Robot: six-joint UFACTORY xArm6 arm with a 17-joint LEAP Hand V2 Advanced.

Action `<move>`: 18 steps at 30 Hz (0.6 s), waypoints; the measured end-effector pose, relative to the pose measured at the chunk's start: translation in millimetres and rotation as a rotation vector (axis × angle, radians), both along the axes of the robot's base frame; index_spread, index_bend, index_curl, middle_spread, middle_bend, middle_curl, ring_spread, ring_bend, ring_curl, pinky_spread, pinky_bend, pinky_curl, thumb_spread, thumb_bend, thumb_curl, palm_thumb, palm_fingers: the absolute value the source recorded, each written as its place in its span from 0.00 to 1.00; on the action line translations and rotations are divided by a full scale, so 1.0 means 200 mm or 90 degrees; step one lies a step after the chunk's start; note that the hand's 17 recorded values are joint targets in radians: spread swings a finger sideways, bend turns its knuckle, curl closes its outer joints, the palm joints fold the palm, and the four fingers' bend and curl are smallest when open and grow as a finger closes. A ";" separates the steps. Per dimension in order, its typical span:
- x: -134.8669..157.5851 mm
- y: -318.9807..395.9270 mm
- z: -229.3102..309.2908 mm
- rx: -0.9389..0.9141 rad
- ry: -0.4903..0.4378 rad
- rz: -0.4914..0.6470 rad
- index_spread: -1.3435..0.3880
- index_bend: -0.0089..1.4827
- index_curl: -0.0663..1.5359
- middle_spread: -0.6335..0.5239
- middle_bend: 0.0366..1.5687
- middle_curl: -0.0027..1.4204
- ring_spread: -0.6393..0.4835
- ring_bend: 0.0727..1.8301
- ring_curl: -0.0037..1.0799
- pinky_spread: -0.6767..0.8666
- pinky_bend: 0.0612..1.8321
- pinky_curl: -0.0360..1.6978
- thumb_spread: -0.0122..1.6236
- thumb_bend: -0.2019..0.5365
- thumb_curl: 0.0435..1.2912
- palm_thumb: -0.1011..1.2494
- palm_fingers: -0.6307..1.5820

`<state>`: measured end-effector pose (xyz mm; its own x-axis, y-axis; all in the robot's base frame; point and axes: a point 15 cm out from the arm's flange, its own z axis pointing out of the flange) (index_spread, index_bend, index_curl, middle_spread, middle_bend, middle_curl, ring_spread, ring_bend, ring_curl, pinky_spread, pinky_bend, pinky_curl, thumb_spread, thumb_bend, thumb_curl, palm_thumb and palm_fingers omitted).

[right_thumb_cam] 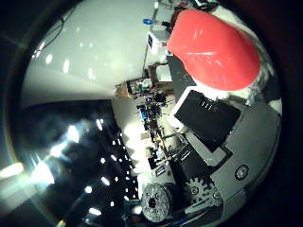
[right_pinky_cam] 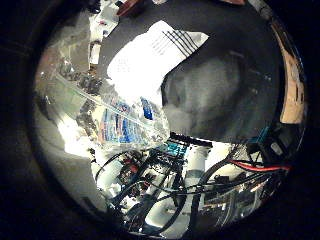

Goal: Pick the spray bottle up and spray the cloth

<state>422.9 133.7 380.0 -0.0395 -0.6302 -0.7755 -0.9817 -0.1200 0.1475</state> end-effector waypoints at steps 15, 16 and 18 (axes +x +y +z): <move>-0.10 -0.07 0.44 0.066 -0.044 0.022 0.60 0.75 0.47 0.39 0.84 0.46 0.38 0.77 0.52 0.23 0.68 0.41 0.22 0.25 0.76 0.86 0.84; -0.12 -0.09 0.49 0.068 -0.053 0.021 0.60 0.75 0.47 0.39 0.84 0.46 0.38 0.77 0.52 0.23 0.68 0.41 0.22 0.25 0.76 0.86 0.84; -0.13 -0.11 0.55 0.067 -0.069 0.016 0.60 0.75 0.47 0.39 0.84 0.46 0.38 0.77 0.52 0.23 0.68 0.41 0.22 0.25 0.76 0.86 0.84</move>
<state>396.8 110.9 490.9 0.0629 -0.5449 -0.8361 -0.9878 -0.1538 0.0259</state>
